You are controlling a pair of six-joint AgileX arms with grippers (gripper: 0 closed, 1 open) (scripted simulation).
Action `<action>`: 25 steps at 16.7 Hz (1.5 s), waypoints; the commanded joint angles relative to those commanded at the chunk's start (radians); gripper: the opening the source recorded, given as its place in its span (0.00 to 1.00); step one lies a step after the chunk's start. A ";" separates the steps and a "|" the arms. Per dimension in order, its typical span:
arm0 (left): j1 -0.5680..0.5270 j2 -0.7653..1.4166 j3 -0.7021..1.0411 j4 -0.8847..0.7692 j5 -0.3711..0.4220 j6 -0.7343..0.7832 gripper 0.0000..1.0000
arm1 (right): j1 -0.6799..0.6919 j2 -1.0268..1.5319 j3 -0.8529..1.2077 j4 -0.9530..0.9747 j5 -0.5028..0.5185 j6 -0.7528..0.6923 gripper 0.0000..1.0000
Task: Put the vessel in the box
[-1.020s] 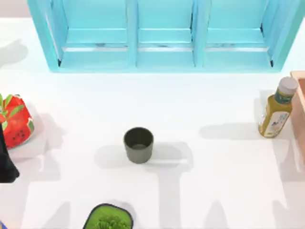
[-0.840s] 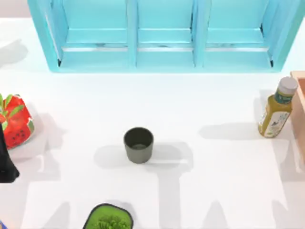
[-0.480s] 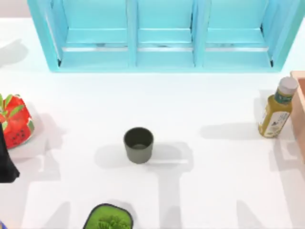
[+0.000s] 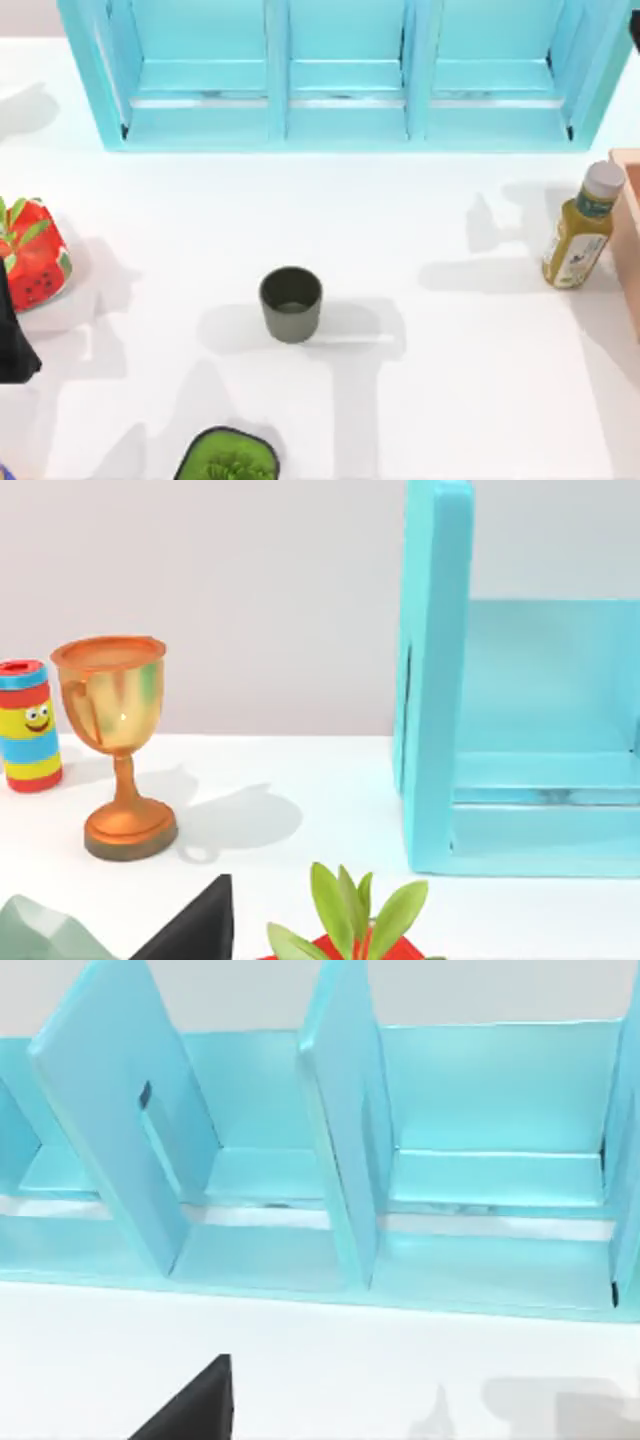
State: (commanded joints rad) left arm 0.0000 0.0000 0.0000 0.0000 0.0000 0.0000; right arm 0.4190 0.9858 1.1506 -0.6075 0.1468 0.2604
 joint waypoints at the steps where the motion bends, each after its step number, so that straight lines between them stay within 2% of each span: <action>1: 0.000 0.000 0.000 0.000 0.000 0.000 1.00 | 0.038 0.110 0.127 -0.069 0.010 0.029 1.00; 6: 0.000 0.000 0.000 0.000 0.000 0.000 1.00 | 0.211 0.649 0.715 -0.420 0.036 0.185 1.00; 11: 0.000 0.000 0.000 0.000 0.000 0.000 1.00 | 0.341 1.094 1.140 -0.732 0.022 0.350 1.00; 19: 0.000 0.000 0.000 0.000 0.000 0.000 1.00 | 0.453 1.573 1.617 -1.053 -0.036 0.581 1.00; 25: 0.000 0.000 0.000 0.000 0.000 0.000 1.00 | 0.474 1.684 1.752 -1.132 -0.060 0.655 1.00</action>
State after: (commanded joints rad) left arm 0.0000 0.0000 0.0000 0.0000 0.0000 0.0000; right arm 0.8930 2.6693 2.9024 -1.7398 0.0866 0.9152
